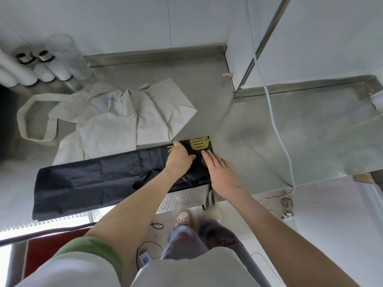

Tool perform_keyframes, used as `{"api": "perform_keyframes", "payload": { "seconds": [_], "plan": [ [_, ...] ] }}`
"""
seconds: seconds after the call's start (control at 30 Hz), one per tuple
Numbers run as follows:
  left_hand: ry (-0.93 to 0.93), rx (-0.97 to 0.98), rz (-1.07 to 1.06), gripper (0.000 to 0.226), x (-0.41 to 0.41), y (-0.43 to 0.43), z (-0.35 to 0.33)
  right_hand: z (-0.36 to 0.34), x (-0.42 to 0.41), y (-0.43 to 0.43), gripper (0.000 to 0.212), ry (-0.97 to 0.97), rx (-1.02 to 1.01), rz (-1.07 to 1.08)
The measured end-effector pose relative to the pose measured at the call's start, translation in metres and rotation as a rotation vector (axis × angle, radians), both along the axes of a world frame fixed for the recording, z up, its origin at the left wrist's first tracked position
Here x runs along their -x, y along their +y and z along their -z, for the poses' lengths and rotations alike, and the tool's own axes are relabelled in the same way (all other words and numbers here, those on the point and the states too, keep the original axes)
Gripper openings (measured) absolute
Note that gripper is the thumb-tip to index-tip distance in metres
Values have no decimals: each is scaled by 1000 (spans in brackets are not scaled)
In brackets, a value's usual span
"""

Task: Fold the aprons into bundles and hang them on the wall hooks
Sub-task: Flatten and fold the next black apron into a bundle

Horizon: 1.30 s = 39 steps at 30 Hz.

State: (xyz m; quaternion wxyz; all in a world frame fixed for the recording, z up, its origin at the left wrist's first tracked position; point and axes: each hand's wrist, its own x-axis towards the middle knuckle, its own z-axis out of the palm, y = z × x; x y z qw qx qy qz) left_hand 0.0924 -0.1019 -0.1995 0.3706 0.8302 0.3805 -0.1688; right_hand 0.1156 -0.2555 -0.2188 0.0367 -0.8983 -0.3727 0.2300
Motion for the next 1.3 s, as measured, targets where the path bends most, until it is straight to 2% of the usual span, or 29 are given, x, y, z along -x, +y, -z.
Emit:
{"api": "perform_keyframes", "payload": {
  "seconds": [0.03,0.13,0.2,0.23,0.3,0.37,0.43,0.5,0.57,0.63,0.7,0.73,0.8,0.87,0.93,0.97,1.03,1.07,1.13,1.23,1.3],
  "plan": [
    [-14,-88,38,65,3,-2,2,0,0,0,84,5,10,-10],
    [-30,-532,313,79,13,-6,4,-1,0,-1,80,42,68,-49],
    [-158,-684,496,73,14,-10,6,-4,2,0,84,116,115,-27],
    [-210,-691,585,65,14,-13,7,-5,3,3,86,159,135,-17],
    [-156,-571,758,50,15,-19,11,-8,2,6,86,258,155,9],
    [1,-444,817,53,20,-20,15,-12,-2,7,85,381,110,81],
    [66,-397,828,57,27,-15,18,-16,-6,5,75,456,-8,199],
    [79,-399,845,64,36,-9,23,-17,-8,4,51,367,-216,392],
    [106,-446,886,69,40,-4,27,-16,-9,6,40,219,-321,606],
    [120,-481,909,70,40,-3,29,-13,-11,8,39,258,-287,727],
    [132,-484,910,70,39,-4,29,-14,-12,12,24,357,-206,733],
    [126,-487,904,71,39,-5,30,-16,-12,14,23,376,-184,726],
    [79,-507,852,77,43,-7,30,-20,-11,18,28,373,-207,723],
    [-66,-493,728,78,45,-7,27,-26,-5,26,18,353,-269,726],
    [-221,-364,614,63,44,-7,22,-30,1,34,8,359,-345,728],
    [-280,-198,493,51,42,-5,19,-32,4,38,8,377,-375,721],
    [-304,273,100,33,38,0,11,-37,10,42,15,427,-439,669],
    [-321,486,-112,35,38,4,6,-39,12,44,20,463,-461,627],
    [-314,728,-363,48,37,15,0,-42,16,49,24,525,-467,518],
    [-217,741,-305,49,38,30,-4,-39,22,58,18,640,-509,388],
    [-186,633,-254,33,40,38,0,-39,26,66,11,773,-580,390]
  ]
}}
